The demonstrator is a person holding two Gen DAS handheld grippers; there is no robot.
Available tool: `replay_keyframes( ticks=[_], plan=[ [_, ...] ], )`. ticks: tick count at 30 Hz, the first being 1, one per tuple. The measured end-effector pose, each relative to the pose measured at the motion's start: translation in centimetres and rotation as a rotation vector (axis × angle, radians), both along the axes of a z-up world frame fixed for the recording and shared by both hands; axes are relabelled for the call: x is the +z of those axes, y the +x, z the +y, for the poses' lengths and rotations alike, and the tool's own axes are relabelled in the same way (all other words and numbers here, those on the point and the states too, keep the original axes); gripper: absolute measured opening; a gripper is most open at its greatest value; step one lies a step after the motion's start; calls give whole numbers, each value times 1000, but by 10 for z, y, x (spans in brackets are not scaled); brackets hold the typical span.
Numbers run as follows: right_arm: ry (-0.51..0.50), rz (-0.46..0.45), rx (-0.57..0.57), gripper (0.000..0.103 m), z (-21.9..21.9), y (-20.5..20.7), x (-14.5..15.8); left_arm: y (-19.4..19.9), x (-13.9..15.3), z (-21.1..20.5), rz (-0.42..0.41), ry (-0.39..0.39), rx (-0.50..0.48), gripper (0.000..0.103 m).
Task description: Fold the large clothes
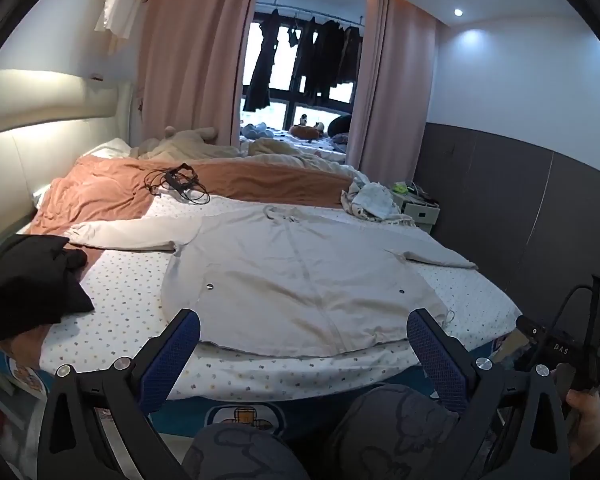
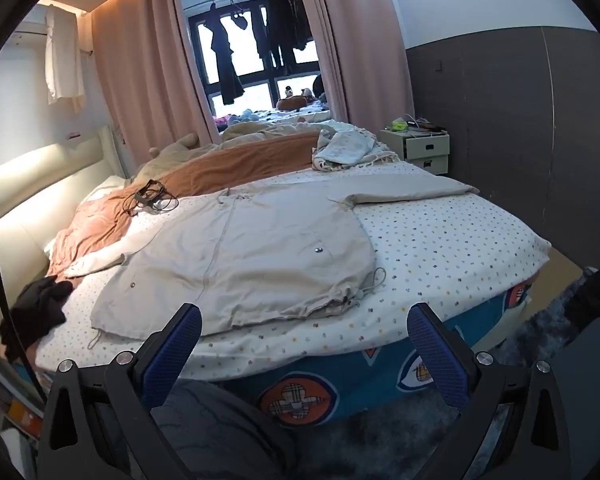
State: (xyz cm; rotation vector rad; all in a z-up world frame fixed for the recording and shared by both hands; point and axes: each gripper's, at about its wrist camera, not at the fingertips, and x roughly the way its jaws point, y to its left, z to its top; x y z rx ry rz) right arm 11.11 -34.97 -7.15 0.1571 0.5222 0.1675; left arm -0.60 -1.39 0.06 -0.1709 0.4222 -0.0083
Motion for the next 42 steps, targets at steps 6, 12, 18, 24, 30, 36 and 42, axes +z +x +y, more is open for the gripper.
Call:
replay_keyframes(
  ticks=[6, 12, 18, 24, 30, 36, 42],
  plan=[
    [-11, -6, -10, 103, 0, -7, 1, -5, -3, -2, 11, 29, -7, 103],
    [4, -1, -12, 103, 0, -10, -2, -11, -5, -5, 14, 43, -3, 103],
    [0, -4, -11, 103, 1, -12, -2, -12, -3, -4, 19, 56, -8, 103],
    [-7, 1, -14, 103, 4, -10, -2, -12, -5, -2, 10, 53, -13, 103],
    [-1, -5, -26, 103, 2, -7, -1, -8, -7, -3, 6, 65, -10, 103],
    [1, 1, -28, 103, 2, -3, -5, -5, -10, -1, 8, 61, -7, 103],
    [-7, 9, -30, 103, 1, -2, -10, -5, -11, 0, 10, 66, -1, 103]
  ],
)
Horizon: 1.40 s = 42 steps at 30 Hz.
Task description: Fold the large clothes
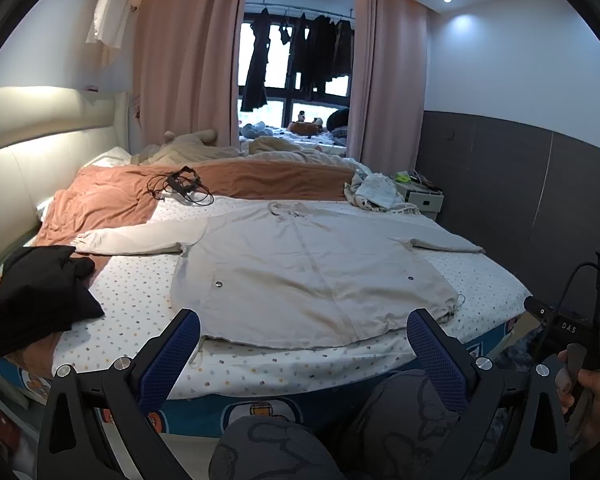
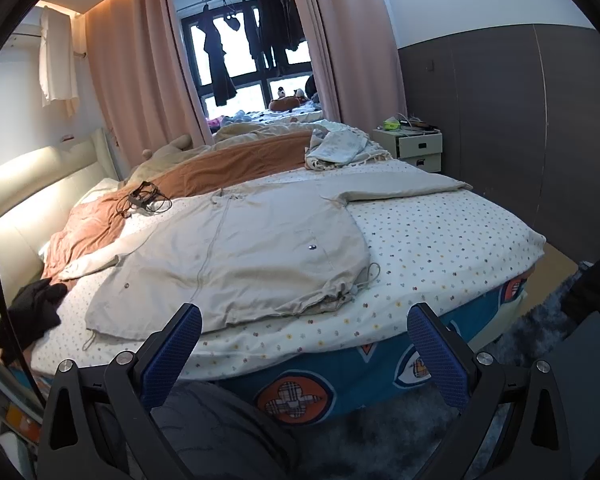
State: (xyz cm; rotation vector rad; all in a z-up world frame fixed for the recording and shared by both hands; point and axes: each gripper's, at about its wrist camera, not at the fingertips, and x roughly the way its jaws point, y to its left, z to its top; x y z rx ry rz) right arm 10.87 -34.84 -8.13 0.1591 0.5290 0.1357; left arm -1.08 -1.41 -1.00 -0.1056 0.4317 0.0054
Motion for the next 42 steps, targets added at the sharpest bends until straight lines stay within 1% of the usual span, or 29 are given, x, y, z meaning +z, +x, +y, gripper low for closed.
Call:
replay_keyframes(
  ticks=[12, 27, 34, 37, 42],
  plan=[
    [5, 18, -9, 103, -6, -8, -8, -3, -5, -6, 11, 7, -5, 103],
    [0, 14, -8, 103, -5, -9, -6, -5, -7, -2, 21, 1, -3, 103],
    [-20, 8, 1, 103, 6, 15, -1, 20, -5, 11, 44, -3, 29, 103],
    [-2, 15, 15, 103, 13, 29, -1, 32, -5, 18, 53, -7, 38, 103],
    [-8, 12, 47, 103, 32, 57, 4, 59, 2, 31, 55, 18, 61, 103]
  ],
)
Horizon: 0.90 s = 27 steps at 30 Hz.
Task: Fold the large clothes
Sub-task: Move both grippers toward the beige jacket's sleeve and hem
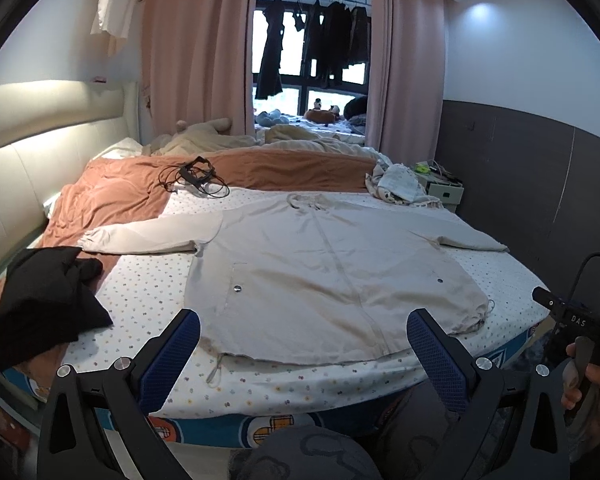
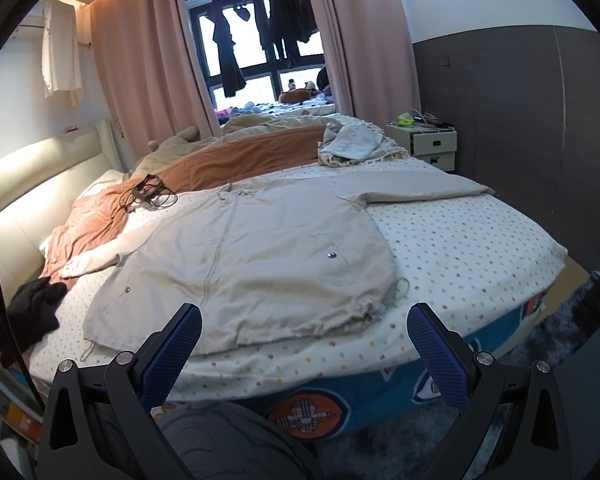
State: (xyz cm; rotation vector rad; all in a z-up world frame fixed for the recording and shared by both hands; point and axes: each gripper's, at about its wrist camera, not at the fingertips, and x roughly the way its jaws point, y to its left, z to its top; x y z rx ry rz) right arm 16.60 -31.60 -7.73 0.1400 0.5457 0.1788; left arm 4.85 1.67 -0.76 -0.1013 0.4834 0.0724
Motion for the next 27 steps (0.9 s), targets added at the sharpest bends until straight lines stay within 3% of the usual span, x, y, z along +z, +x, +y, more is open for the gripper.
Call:
replay_keyframes(
  ticks=[7, 17, 21, 27],
  plan=[
    [-1, -13, 63, 103, 44, 52, 10, 36, -3, 31, 22, -47, 65, 103],
    [-38, 2, 205, 103, 133, 112, 16, 69, -8, 80, 35, -52, 175, 103],
    [-17, 19, 267, 103, 167, 138, 15, 86, -12, 100, 58, -38, 214, 103],
    [23, 48, 312, 103, 227, 185, 17, 114, -19, 145, 82, -85, 272, 103]
  ],
)
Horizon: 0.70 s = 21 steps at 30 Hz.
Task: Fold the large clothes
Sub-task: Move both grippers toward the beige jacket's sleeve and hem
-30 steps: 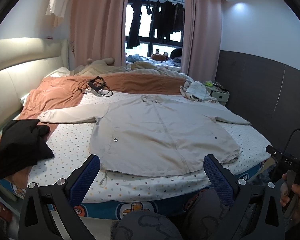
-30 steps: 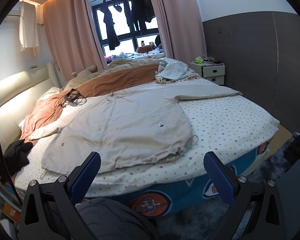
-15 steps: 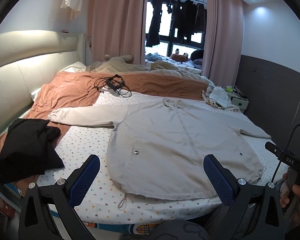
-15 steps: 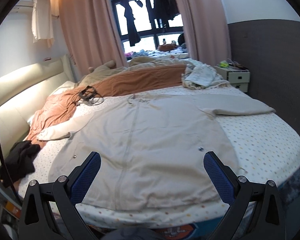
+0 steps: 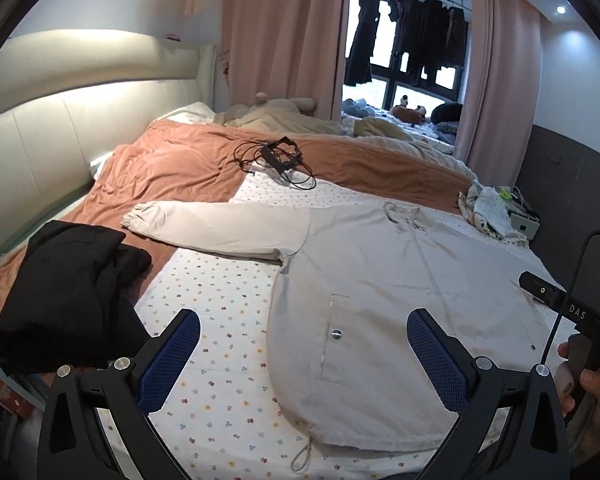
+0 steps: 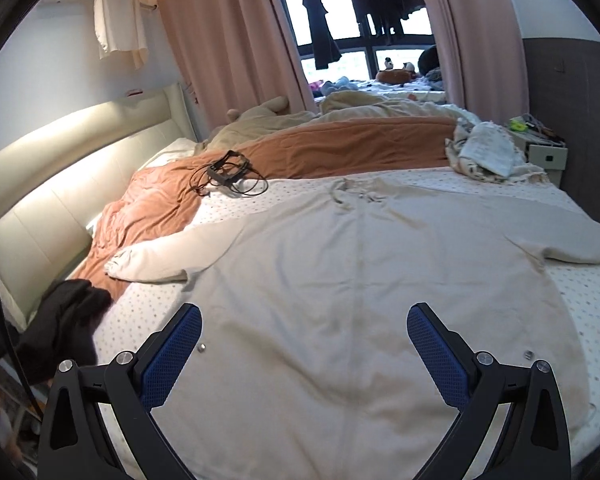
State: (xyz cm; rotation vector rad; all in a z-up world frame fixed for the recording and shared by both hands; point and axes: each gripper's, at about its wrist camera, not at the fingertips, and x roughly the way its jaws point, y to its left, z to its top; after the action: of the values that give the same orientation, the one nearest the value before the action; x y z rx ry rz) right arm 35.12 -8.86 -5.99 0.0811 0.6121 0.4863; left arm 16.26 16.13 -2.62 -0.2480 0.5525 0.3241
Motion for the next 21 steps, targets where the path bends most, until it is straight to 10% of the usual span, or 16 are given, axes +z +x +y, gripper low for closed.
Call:
replay_keyframes(
  ticks=[21],
  plan=[
    [5, 197, 160, 93, 176, 127, -66, 93, -24, 156, 103, -115, 152, 79]
  ],
)
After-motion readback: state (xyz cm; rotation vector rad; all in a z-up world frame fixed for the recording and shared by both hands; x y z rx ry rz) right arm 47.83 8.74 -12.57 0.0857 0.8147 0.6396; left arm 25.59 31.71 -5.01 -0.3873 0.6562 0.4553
